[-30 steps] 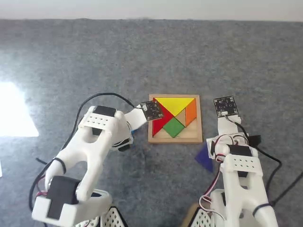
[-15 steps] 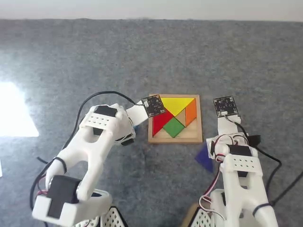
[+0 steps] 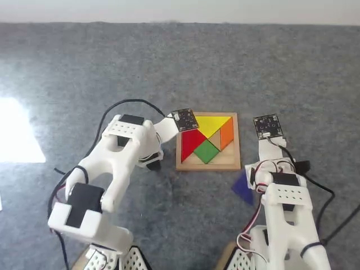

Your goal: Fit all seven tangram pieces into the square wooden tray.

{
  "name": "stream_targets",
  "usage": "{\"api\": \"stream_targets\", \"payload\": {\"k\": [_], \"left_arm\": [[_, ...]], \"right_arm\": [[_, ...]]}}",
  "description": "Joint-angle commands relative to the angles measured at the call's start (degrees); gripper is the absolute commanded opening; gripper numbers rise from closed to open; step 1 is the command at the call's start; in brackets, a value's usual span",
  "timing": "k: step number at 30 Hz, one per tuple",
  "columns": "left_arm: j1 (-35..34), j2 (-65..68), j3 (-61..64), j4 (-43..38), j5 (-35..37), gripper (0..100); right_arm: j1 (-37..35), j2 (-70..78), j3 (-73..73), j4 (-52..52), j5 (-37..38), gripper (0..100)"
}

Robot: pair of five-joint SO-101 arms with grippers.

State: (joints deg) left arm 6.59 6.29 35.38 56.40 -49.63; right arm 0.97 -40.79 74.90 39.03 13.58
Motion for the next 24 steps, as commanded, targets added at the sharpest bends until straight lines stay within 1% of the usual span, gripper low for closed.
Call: {"api": "stream_targets", "payload": {"k": [1, 4, 6, 9, 13, 15, 16, 21, 24], "left_arm": [[-0.1, 1.2, -4.4, -0.4, 0.6, 16], [-0.1, 1.2, -5.2, -0.3, 0.5, 10], [-0.1, 1.3, -5.2, -0.3, -0.4, 9], [-0.1, 1.3, -5.3, 0.2, -2.3, 9], [-0.1, 0.9, -5.8, 1.0, -2.4, 9], [-0.3, 0.5, -7.0, 2.8, -2.4, 10], [-1.0, 0.2, -8.0, 4.3, -2.1, 11], [-2.5, -5.2, -10.2, 13.0, -2.5, 24], [-2.6, -10.0, -8.2, 15.9, -6.4, 24]], "right_arm": [[-0.4, -1.2, -0.3, -1.0, 0.8, 51.9], [-0.4, -1.2, -0.3, -1.0, 0.8, 51.9], [-0.4, -1.2, -0.3, -1.0, 0.8, 51.9], [-0.4, -1.2, -0.3, -1.0, 0.8, 51.9], [-0.4, -1.2, -0.3, -1.0, 0.8, 51.9], [-0.4, -1.2, -0.3, -1.0, 0.8, 51.9], [-0.4, -1.2, -0.3, -1.0, 0.8, 51.9], [-0.4, -1.2, -0.3, -1.0, 0.8, 51.9], [-0.4, -1.2, -0.3, -1.0, 0.8, 51.9]]}}
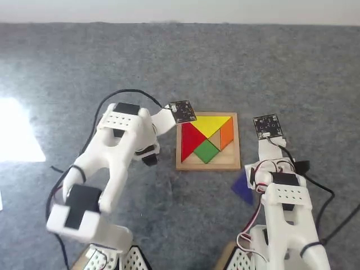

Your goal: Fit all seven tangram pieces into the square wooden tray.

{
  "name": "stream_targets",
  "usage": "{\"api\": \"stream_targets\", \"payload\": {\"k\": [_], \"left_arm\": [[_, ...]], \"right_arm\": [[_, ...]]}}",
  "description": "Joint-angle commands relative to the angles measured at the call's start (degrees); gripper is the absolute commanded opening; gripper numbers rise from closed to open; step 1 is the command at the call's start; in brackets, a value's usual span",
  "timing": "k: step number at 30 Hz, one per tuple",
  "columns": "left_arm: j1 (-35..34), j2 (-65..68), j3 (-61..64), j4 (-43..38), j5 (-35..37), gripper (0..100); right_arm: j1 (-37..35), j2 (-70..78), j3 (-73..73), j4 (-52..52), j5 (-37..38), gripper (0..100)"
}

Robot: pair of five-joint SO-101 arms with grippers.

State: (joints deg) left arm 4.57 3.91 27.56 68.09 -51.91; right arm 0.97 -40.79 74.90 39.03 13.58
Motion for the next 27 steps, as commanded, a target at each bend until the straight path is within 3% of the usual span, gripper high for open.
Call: {"api": "stream_targets", "payload": {"k": [1, 8, 13, 19, 27], "left_arm": [[-0.7, -8.7, 0.8, 4.2, -5.0, 24], [-1.3, -8.7, 9.4, -7.0, -4.7, 24], [-2.1, 0.3, 6.8, -12.2, -4.9, 24], [-3.8, 11.4, -5.6, -4.5, -5.1, 24], [-3.7, 12.7, -8.4, -4.3, -6.2, 15]], "right_arm": [[-0.4, -1.2, -0.3, -1.0, 0.8, 51.9], [-0.3, -1.2, -0.3, -1.0, 0.8, 51.9], [-0.3, -1.2, -0.3, -1.0, 0.8, 51.9], [-0.3, -1.2, -0.3, -1.0, 0.8, 51.9], [-0.4, -1.2, -0.3, -1.0, 0.8, 51.9]]}}
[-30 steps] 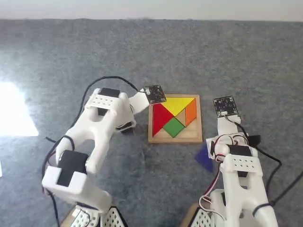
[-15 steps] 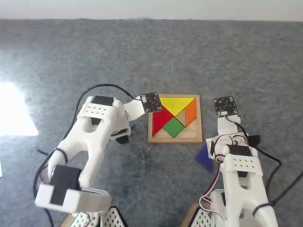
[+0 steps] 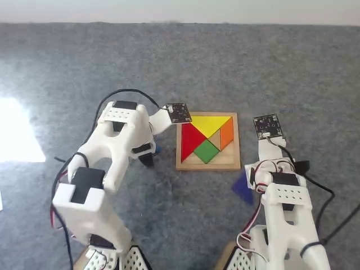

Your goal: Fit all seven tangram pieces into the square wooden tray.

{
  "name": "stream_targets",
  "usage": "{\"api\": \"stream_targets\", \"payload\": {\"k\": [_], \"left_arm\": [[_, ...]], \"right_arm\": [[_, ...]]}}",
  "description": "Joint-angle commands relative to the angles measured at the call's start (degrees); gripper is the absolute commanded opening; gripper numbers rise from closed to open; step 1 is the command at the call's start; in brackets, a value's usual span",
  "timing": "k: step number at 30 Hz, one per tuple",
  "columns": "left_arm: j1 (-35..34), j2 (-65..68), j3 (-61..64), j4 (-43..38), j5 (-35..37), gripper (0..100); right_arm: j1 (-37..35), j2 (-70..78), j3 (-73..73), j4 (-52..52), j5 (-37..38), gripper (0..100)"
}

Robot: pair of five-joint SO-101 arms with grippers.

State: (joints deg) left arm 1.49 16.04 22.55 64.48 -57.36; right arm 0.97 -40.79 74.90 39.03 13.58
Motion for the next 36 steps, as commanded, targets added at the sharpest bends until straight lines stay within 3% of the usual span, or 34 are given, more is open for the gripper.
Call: {"api": "stream_targets", "payload": {"k": [1, 5, 14, 19, 23, 27, 31, 36], "left_arm": [[-0.7, 0.5, -4.1, -0.6, -0.8, 13], [-0.7, 0.4, -7.3, 1.1, -0.7, 6], [0.1, 0.4, -20.3, 17.3, 0.7, 1], [7.1, -0.3, -22.4, 22.7, 4.5, 1], [17.0, -3.4, -18.4, 20.3, 9.9, 1], [25.2, -5.5, -10.9, 12.2, 14.2, 1], [27.3, -3.8, -7.8, 4.6, 16.4, 1], [27.3, 0.3, -10.1, 4.3, 16.4, 1]], "right_arm": [[-0.4, -1.2, -0.3, -1.0, 0.8, 51.9], [-0.4, -1.2, -0.3, -1.0, 0.8, 51.9], [-0.4, -1.2, -0.3, -1.0, 0.8, 51.9], [-0.5, -1.2, -0.3, -1.0, 0.8, 51.9], [-0.5, -1.2, -0.3, -1.0, 0.8, 51.9], [-0.5, -1.2, -0.3, -1.0, 0.8, 51.9], [-0.5, -1.2, -0.3, -1.0, 0.8, 51.9], [-0.5, -1.4, -0.3, -1.0, 2.4, 51.9]]}}
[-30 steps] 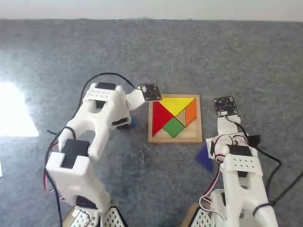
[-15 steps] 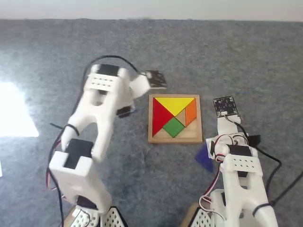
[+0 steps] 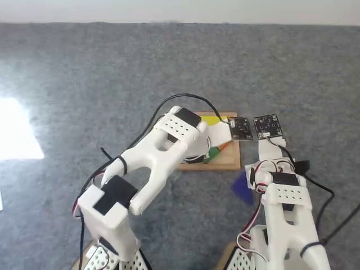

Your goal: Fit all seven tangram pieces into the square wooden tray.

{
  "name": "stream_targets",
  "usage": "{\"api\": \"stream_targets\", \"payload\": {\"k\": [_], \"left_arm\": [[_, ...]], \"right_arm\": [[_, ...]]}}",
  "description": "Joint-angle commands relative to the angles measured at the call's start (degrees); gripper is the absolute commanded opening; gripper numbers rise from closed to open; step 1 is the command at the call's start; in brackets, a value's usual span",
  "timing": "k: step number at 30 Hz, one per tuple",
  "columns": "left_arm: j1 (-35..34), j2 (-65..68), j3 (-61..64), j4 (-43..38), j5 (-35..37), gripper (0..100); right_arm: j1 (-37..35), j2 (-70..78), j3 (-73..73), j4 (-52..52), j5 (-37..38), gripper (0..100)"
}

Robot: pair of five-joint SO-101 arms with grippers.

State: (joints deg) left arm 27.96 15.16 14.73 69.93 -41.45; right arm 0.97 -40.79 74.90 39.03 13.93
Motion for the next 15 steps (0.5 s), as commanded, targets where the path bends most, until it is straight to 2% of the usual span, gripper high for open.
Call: {"api": "stream_targets", "payload": {"k": [1, 10, 15], "left_arm": [[1.0, 1.7, -2.3, -1.1, 0.5, 1], [1.0, 2.5, -2.2, 3.9, -1.9, 1], [0.2, 2.5, -1.1, 4.0, -2.9, 1]], "right_arm": [[-0.5, -1.4, -0.3, -1.0, 2.1, 51.9], [-0.5, -1.2, -0.3, -1.0, 2.3, 51.9], [-0.5, -1.2, -0.3, -1.2, 2.3, 51.9]]}}
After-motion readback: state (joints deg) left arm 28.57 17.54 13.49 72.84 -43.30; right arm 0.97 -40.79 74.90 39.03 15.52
